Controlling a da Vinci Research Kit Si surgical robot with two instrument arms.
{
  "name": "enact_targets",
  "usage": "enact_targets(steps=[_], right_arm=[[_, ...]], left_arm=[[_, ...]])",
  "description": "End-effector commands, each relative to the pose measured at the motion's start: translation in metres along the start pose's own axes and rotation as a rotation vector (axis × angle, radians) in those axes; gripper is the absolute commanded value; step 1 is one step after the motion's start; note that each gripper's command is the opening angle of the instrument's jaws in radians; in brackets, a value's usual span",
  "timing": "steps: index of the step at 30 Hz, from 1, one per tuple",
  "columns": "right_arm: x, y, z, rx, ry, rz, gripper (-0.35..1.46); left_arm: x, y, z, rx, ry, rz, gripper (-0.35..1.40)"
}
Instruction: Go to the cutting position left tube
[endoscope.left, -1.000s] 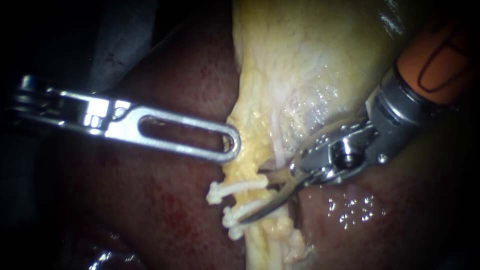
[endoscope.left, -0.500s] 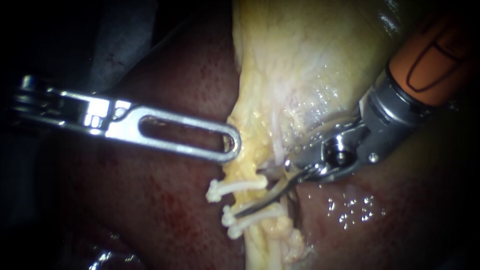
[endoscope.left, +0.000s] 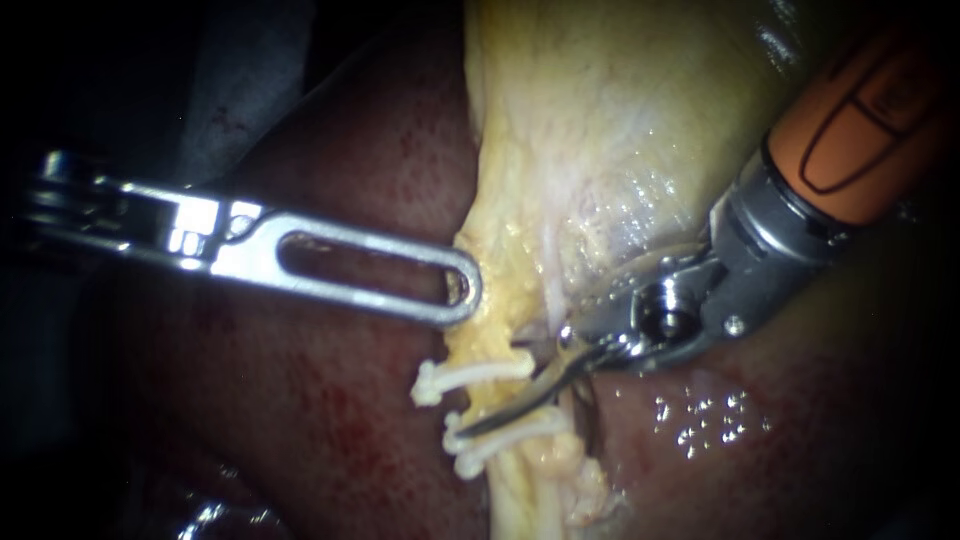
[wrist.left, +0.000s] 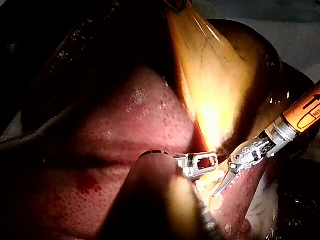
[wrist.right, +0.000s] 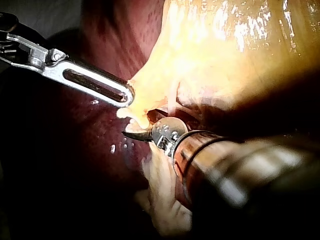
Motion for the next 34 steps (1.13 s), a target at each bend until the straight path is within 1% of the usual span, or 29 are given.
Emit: enact_targets(steps=[1,13,34], right_arm=[[0.0000,0.0000,0.0001,0.000,-0.001,-0.002,0.72],[0.0002,0.0000,0.0003,0.005,0.006,0.003,0.68],[0.0001,0.0000,0.0004,0.006,0.004,0.005,0.67]], left_arm=[[0.0000,0.0000,0.0000,0.002,0.002,0.000,-0.35],[0.0000,0.0000,0.0001,0.001,0.002,0.000,-0.35],[0.0000,0.0000,0.0001,0.001,0.002,0.000,-0.35]])
